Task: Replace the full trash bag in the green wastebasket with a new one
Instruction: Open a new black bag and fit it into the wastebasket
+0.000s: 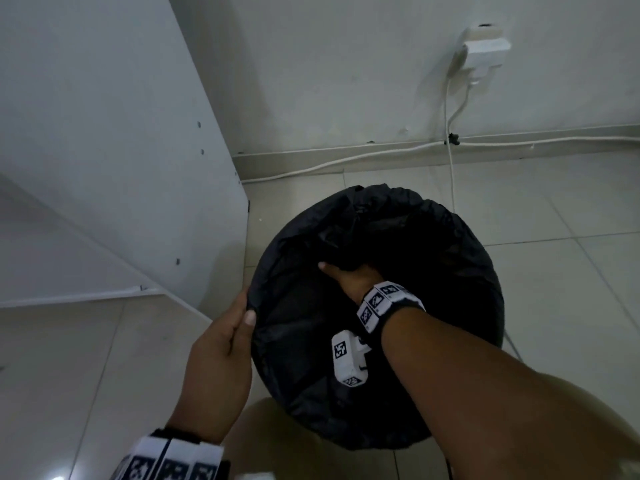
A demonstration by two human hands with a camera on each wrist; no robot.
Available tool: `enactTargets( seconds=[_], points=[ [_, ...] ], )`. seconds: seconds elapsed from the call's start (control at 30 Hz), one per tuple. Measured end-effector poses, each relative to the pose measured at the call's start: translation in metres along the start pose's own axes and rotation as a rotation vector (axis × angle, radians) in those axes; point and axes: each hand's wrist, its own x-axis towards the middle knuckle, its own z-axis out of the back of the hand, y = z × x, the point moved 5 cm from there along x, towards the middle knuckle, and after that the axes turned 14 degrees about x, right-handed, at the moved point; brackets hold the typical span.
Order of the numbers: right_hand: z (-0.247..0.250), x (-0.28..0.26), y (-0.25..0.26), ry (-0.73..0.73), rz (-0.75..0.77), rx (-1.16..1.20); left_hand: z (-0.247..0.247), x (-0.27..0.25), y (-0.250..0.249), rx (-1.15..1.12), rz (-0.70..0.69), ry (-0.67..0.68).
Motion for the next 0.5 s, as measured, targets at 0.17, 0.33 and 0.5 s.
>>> enactTargets(
  seconds=[0.17,0.33,0.5],
  points=[
    [0.004,-0.005,0.001,-0.095,0.129,-0.074,0.001,-0.001,0.0,0.0,0.027,-0.056],
    [0.018,-0.025,-0.012,-0.222,0.159,0.112,0.0,0.0,-0.004,0.012,0.045,-0.046],
    [-0.03,-0.014,-0.017,0.02,0.117,0.035,-0.001,-0.005,-0.004,-0.005,0.074,-0.027]
  ],
)
